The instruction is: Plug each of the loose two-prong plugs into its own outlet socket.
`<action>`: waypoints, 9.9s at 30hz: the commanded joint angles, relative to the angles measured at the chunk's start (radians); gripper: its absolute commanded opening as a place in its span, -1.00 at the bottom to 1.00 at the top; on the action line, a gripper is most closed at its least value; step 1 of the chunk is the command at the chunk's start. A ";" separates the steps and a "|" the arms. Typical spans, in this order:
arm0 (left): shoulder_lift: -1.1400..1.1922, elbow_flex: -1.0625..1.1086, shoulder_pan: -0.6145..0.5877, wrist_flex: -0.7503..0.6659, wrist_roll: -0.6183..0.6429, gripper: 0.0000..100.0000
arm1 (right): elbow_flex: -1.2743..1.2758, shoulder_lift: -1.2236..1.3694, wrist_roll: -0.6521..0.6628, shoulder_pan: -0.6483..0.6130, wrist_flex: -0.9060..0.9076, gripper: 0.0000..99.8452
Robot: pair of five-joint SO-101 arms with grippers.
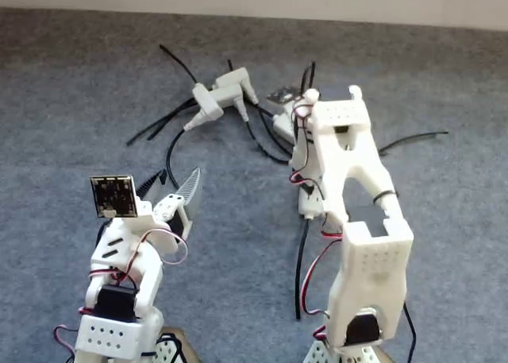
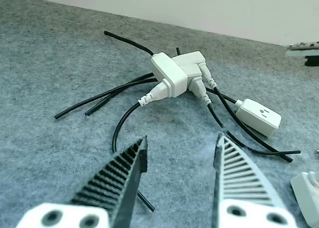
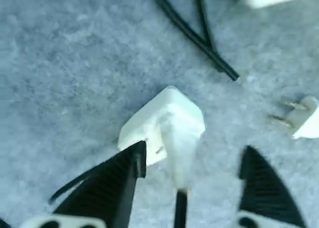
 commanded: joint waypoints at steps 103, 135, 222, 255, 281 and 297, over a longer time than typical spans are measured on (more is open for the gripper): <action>-0.002 0.016 -0.010 0.003 -0.058 -0.54 | -1.141 0.395 -0.235 0.076 0.085 -0.08; -0.002 0.016 -0.012 0.002 -0.060 -0.54 | -0.285 -0.134 0.000 -0.079 -0.018 -0.08; -0.004 0.016 -0.012 0.002 -0.061 -0.54 | 0.364 -1.310 -0.005 -0.315 -0.010 -0.88; -0.004 0.016 -0.015 0.002 -0.061 -0.54 | 1.363 -1.732 -0.153 -0.108 -0.291 -0.88; -0.004 0.016 -0.015 0.002 -0.061 -0.54 | 1.544 -1.589 -0.143 -0.101 -0.584 -0.47; -0.004 0.016 -0.015 0.002 -0.061 -0.54 | 1.457 -1.589 0.054 0.163 -0.473 -0.47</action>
